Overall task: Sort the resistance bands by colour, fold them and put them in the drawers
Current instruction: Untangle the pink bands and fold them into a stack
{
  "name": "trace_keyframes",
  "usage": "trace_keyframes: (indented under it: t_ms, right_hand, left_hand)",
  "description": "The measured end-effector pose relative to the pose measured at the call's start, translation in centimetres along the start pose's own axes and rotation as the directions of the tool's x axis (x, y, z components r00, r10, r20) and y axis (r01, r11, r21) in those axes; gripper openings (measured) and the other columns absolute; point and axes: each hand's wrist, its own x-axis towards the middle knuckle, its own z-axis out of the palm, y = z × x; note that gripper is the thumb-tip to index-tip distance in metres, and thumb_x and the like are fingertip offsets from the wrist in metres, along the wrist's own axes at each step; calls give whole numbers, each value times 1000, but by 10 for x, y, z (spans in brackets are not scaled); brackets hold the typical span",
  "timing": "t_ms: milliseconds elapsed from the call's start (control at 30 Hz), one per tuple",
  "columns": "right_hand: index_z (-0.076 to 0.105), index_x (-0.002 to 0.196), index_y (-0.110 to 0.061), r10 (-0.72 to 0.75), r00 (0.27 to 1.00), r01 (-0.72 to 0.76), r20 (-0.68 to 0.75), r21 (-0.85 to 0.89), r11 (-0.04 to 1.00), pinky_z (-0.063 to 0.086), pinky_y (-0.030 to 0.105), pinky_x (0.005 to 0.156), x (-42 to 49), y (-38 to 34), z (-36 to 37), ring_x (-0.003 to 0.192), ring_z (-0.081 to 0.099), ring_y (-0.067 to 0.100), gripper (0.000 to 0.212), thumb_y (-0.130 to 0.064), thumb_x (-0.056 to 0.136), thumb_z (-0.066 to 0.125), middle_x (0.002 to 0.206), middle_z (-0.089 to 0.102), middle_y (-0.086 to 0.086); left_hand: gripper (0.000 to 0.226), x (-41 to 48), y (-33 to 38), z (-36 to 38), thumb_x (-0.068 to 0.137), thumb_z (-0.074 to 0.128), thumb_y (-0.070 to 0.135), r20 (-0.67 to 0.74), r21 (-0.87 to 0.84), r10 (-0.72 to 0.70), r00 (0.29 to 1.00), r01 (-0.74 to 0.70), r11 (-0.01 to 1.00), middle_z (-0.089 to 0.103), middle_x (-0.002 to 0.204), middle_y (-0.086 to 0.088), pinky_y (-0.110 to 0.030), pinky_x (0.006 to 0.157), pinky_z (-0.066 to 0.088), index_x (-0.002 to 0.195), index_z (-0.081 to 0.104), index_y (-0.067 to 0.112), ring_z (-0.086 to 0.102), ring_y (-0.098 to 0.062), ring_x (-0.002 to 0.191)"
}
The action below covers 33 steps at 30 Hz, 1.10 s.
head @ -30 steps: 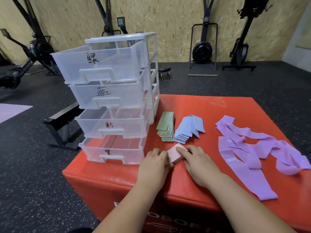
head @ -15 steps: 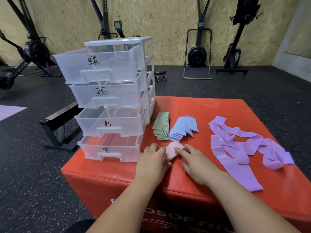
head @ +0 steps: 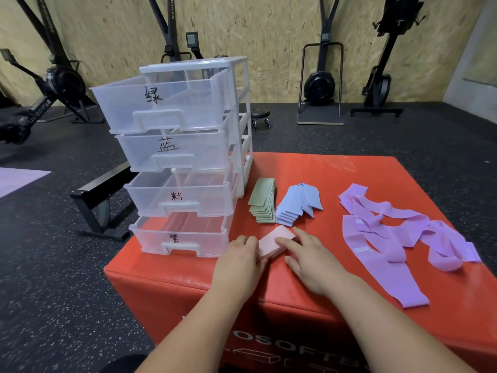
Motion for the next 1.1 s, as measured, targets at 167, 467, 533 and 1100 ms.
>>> trace_keyframes:
  t_ms: [167, 467, 533, 1100]
  right_hand:
    - [42, 150, -51, -49, 998, 50, -43, 30, 998, 33, 42, 121, 3, -9, 5, 148, 32, 26, 48, -42, 103, 50, 168, 23, -2]
    - [40, 150, -52, -116, 991, 111, -69, -65, 992, 39, 39, 116, -7, -28, 8, 145, 34, 27, 49, -39, 104, 49, 168, 21, 1]
    - [41, 149, -53, -131, 990, 128, -56, -50, 991, 38, 39, 117, -8, -26, 8, 145, 35, 26, 48, -38, 104, 49, 168, 21, -1]
    - [65, 102, -41, 362, 909, -112, -207, 716, 689, 52, 25, 71, 44, -48, -10, 84, 70, 11, 40, -9, 82, 76, 100, 70, -10]
  left_hand:
    - [21, -9, -9, -3, 96, 60, 37, 21, 66, -3, 1000, 2, 998, 57, 108, -2, -38, 77, 48, 104, 51, 20, 61, -26, 100]
    - [43, -13, -14, -5, 81, 72, 55, 31, 227, 134, 990, -138, 964, 59, 106, -2, -40, 78, 52, 103, 53, 24, 60, -26, 94]
    - [39, -11, -14, -3, 87, 71, 50, 58, 228, 135, 989, -145, 963, 59, 108, -2, -40, 78, 50, 110, 54, 24, 62, -28, 98]
    - [41, -2, -10, -4, 95, 62, 47, 31, 136, 39, 999, -42, 990, 54, 116, -5, -42, 86, 50, 117, 40, 21, 57, -29, 105]
